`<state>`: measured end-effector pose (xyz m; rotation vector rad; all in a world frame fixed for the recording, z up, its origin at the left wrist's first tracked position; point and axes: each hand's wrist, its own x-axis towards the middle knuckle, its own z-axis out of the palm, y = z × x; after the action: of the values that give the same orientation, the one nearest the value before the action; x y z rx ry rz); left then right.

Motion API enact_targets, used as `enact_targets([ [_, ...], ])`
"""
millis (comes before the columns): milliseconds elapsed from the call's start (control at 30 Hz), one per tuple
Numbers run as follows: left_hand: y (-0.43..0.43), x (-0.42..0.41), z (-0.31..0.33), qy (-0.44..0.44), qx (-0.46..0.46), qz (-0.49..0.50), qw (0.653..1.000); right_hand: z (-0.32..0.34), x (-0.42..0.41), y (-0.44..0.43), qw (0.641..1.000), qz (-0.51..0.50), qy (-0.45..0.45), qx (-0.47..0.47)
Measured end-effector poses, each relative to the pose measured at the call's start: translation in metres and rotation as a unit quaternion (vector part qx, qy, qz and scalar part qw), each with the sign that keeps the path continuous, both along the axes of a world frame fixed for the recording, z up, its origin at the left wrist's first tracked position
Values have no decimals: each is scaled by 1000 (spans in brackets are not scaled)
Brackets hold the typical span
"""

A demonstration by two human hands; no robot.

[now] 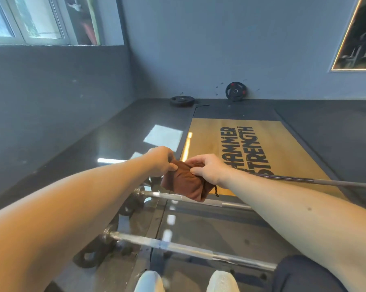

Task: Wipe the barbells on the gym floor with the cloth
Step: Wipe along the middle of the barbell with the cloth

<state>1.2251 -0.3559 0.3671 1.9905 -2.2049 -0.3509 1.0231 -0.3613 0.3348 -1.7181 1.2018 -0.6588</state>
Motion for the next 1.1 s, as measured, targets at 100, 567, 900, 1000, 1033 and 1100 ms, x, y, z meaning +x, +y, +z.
enact_targets([
  [100,0,7,-19,6,20,10,1000,-11,1,-4,998,45,32,35],
  [567,-76,67,-101,-52,123,-91,987,-90,58,-97,978,89,177,56],
  [900,-144,71,-115,-18,137,-104,985,-104,61,-144,985,2,81,152],
  [1000,-159,67,-127,21,129,-100,986,-118,56,-152,981,-45,11,191],
  [1033,-164,65,-129,22,127,-104,986,-121,53,-154,980,-52,2,192],
  [1100,-175,61,-127,9,124,-120,985,-123,48,-157,983,-62,4,175],
])
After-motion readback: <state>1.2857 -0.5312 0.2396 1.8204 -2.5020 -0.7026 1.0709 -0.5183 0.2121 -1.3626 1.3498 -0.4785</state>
